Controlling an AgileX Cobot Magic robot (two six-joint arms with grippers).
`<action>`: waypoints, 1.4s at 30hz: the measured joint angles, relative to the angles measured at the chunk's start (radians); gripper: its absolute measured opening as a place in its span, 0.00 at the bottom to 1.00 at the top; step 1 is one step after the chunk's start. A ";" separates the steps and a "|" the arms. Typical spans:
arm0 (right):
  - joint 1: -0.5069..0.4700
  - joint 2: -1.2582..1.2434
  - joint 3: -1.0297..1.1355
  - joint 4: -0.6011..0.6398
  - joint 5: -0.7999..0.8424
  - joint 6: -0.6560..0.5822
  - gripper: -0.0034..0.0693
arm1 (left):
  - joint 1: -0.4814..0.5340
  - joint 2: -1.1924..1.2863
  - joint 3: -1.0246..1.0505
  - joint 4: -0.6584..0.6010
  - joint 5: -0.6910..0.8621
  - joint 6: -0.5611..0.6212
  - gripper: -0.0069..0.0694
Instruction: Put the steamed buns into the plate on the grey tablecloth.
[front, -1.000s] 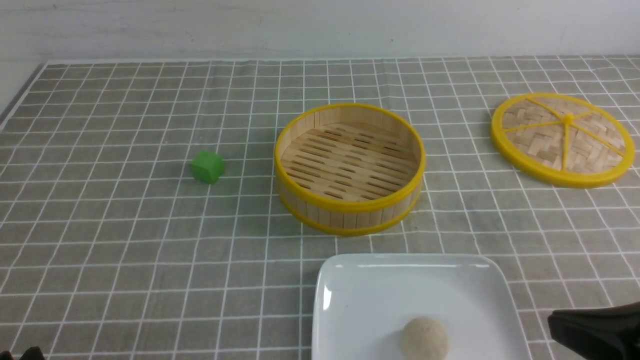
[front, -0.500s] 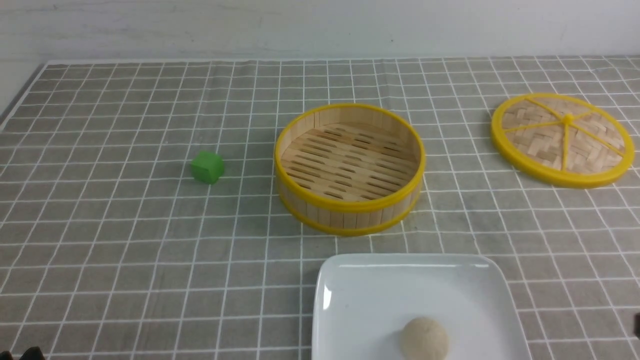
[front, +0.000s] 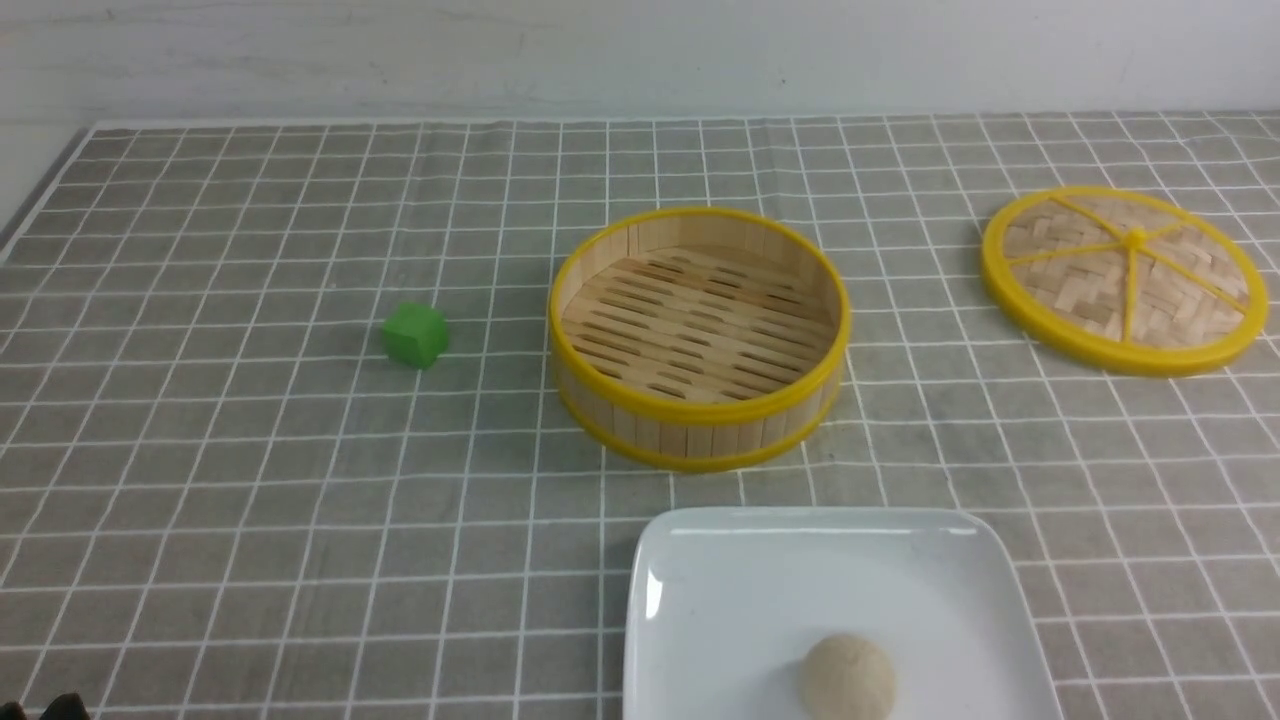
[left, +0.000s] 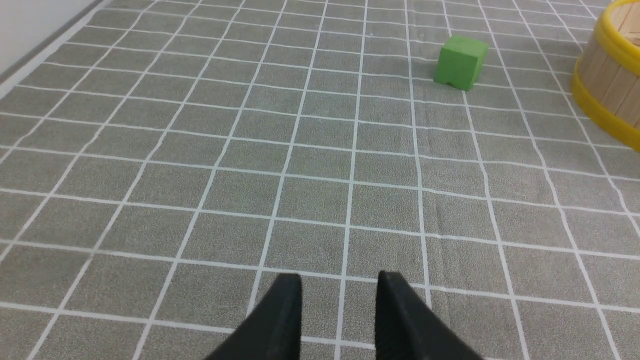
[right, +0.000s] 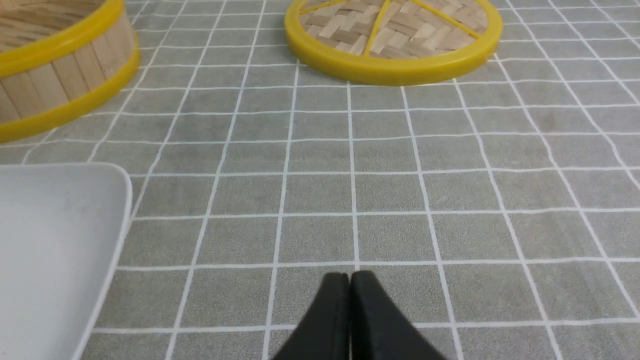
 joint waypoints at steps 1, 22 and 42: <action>-0.002 0.000 0.000 0.000 -0.001 0.000 0.08 | 0.000 0.000 0.000 0.000 0.000 0.000 0.41; -0.008 0.000 0.002 0.000 -0.008 0.003 0.12 | 0.000 0.000 0.000 0.000 0.000 0.000 0.41; -0.008 0.000 0.002 0.000 -0.008 0.003 0.17 | 0.000 0.000 -0.001 0.000 0.000 0.000 0.41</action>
